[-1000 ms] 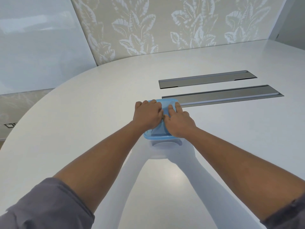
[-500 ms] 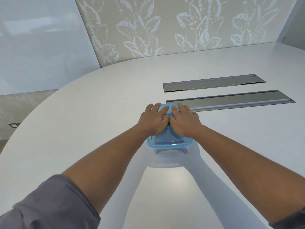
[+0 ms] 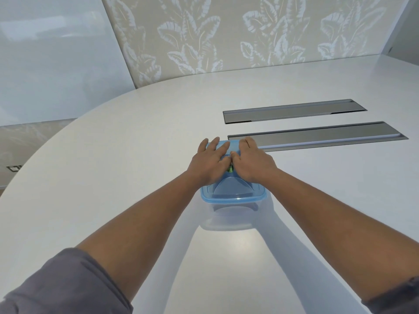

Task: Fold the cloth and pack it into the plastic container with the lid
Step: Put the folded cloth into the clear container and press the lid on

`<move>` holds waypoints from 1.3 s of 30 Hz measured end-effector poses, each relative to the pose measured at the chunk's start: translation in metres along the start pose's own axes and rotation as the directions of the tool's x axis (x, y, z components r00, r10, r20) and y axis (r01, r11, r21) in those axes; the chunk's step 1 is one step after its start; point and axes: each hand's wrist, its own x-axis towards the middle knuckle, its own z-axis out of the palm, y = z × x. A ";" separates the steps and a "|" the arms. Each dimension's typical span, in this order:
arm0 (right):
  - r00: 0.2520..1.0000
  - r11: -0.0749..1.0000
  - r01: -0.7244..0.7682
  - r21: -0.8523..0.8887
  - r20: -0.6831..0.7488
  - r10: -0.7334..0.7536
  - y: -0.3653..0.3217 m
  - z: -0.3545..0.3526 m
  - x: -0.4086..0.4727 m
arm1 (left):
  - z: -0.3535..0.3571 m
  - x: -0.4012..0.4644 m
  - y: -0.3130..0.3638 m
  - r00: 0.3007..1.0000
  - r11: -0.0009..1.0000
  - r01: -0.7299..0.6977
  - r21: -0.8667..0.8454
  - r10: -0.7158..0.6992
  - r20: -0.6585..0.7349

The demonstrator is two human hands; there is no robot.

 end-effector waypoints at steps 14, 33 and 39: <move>0.996 0.880 -0.075 0.468 0.000 0.085 0.013 0.006 0.005 | -0.001 -0.008 -0.001 0.980 0.855 0.108 -0.508 -0.178 -0.091; 0.921 0.378 -0.308 0.873 0.173 0.350 0.016 0.010 -0.045 | 0.003 -0.026 -0.009 0.863 0.333 0.246 -0.910 -0.502 0.050; 0.899 0.171 -0.311 0.935 0.231 0.373 0.016 0.010 -0.047 | 0.014 -0.055 -0.008 0.902 -0.083 0.271 -0.959 -0.327 0.283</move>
